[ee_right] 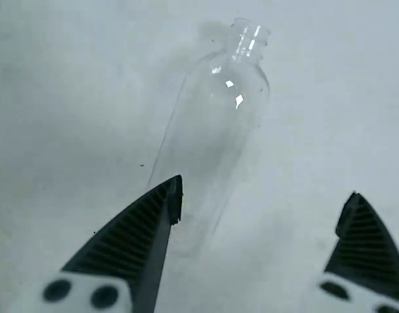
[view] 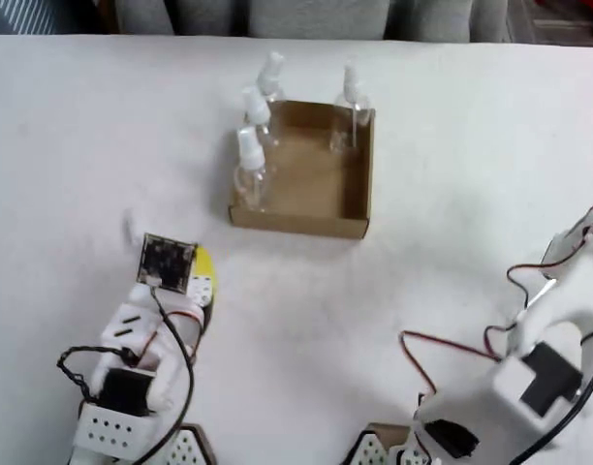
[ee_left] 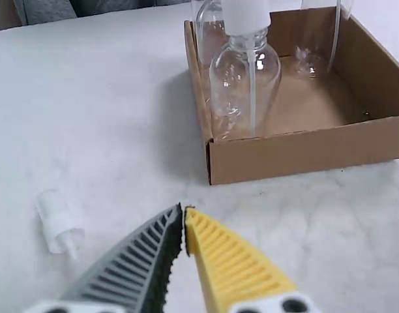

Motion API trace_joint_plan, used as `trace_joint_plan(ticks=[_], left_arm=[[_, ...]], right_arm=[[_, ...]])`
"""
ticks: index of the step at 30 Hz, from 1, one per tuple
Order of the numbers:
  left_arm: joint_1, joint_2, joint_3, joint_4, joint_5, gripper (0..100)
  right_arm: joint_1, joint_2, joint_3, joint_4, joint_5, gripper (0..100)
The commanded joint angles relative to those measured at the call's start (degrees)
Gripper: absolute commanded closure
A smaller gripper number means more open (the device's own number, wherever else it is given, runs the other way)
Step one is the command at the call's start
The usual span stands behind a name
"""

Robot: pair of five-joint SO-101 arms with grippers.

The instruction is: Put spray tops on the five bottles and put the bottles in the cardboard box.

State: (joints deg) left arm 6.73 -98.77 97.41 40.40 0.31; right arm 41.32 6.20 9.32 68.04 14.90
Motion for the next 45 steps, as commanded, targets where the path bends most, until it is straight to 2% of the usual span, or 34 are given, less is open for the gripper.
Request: trace_joint_plan(ticks=[1, 11, 14, 18, 20, 22, 28, 32, 36, 45], left_arm=[[-0.5, -0.9, -0.2, -0.2, -0.8, 98], [-0.6, -0.9, -0.2, -0.2, -0.8, 98], [-0.6, -0.9, -0.2, -0.2, -0.8, 98], [-0.5, -0.9, -0.2, -0.2, -0.8, 98], [-0.4, -0.9, -0.2, -0.2, -0.8, 98], [-0.4, -0.9, -0.2, -0.2, -0.8, 98], [-0.4, -0.9, -0.2, -0.2, -0.8, 98], [-0.4, -0.9, -0.2, -0.2, -0.8, 98], [-0.5, -0.9, -0.2, -0.2, -0.8, 98], [-0.6, -0.9, -0.2, -0.2, -0.8, 98]], right_arm=[[-0.5, 4.0, -5.9, 0.6, -2.5, 65.4], [-3.8, 19.7, -15.3, 0.6, -5.3, 67.6], [-3.6, 23.3, -18.4, 0.6, -4.8, 78.3], [-2.4, 25.2, -22.9, 1.2, -4.8, 99.1], [-2.1, 24.6, -24.5, 3.6, -4.7, 95.8], [-2.0, 23.2, -25.8, 8.1, -4.1, 96.6], [-2.4, 16.3, -26.1, 25.2, 5.0, 98.1], [-1.7, 13.8, -24.3, 29.8, 7.5, 98.1], [-1.5, 10.1, -14.5, 25.4, 10.2, 98.1], [-1.9, -2.9, 10.9, -1.6, 10.5, 98.1]])
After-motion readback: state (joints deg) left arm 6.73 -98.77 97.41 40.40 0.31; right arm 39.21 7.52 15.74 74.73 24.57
